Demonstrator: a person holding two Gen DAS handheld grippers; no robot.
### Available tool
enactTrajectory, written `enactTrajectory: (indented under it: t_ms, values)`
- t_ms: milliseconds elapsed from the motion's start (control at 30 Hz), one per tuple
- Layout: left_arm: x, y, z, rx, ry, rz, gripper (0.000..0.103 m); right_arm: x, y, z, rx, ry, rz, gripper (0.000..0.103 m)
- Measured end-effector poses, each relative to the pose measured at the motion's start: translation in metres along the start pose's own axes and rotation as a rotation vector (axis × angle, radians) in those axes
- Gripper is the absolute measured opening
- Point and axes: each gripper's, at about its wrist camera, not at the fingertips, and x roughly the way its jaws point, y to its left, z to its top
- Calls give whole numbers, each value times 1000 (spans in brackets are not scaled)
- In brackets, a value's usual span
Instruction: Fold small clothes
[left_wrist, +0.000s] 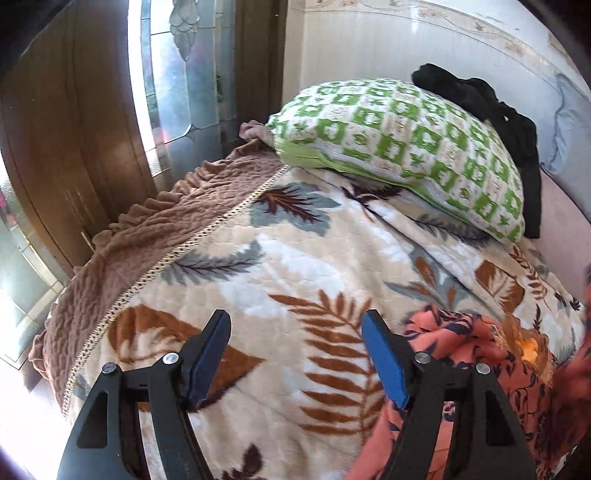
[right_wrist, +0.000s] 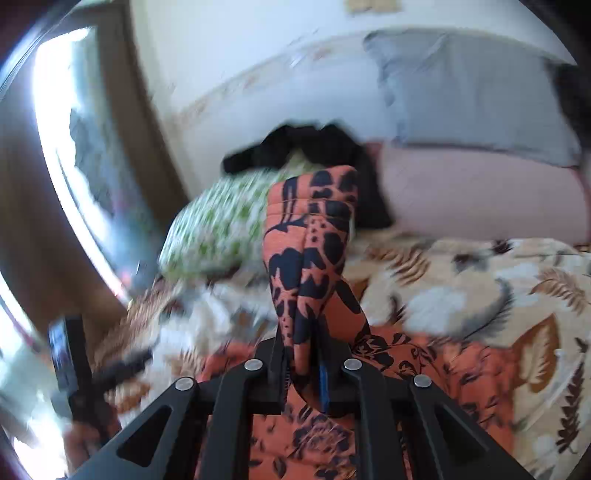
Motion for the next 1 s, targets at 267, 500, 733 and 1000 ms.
enactTrajectory:
  t_ms: [267, 500, 733, 1000]
  values:
    - [9, 11, 0, 2, 48, -23, 74, 74, 50, -94, -147, 291, 163, 66]
    - [4, -49, -16, 143, 91, -272, 74, 11, -38, -85, 92, 131, 102, 81]
    - [28, -110, -45, 263, 240, -356, 17, -30, -176, -107, 457, 19, -122, 34]
    - [31, -116, -47, 261, 208, -322, 7, 0, -233, -118, 591, 158, -197, 35]
